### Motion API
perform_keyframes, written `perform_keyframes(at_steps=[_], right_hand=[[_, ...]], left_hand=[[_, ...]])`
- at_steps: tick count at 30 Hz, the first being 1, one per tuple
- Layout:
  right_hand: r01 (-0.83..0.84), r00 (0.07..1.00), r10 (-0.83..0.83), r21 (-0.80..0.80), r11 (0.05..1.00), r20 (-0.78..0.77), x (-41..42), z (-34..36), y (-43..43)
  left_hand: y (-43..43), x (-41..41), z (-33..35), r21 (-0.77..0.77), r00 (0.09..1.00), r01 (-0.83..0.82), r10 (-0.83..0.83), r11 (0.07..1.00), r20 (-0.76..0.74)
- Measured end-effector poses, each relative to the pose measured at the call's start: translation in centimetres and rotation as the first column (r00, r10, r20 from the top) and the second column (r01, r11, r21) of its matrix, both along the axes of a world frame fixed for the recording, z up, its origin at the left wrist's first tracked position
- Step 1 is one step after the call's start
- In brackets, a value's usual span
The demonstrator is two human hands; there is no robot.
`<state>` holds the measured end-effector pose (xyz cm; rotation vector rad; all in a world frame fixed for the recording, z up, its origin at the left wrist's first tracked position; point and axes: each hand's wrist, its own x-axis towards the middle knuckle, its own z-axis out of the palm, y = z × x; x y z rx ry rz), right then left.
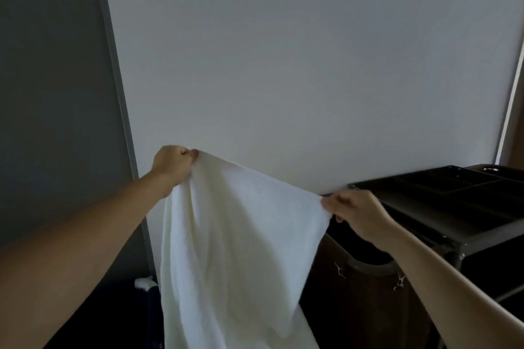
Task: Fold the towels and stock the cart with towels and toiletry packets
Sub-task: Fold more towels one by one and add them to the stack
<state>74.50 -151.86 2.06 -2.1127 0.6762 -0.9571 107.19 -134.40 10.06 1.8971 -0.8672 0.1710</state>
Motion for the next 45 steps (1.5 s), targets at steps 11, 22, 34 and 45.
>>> perform_keyframes(at_steps=[11, 22, 34, 45], right_hand=[[-0.453, 0.798, 0.129, 0.444, 0.773, 0.589, -1.1, 3.0, -2.6], [0.199, 0.903, -0.422, 0.794, 0.574, 0.080, -0.6, -3.1, -2.5], [0.091, 0.995, -0.082, 0.250, 0.964, -0.048, 9.9, -0.4, 5.9], [-0.025, 0.945, 0.054, 0.094, 0.995, -0.323, 10.3, 2.1, 8.0]], left_hand=[[-0.4, 1.1, -3.3, 0.129, 0.989, 0.086, -0.070, 0.988, -0.128], [2.3, 4.5, -10.5, 0.337, 0.881, -0.091, 0.233, 0.937, -0.411], [-1.9, -11.0, -9.7, 0.237, 0.957, 0.278, -0.289, 0.931, 0.011], [-1.4, -12.6, -10.5, 0.334, 0.948, 0.244, -0.296, 0.911, 0.115]])
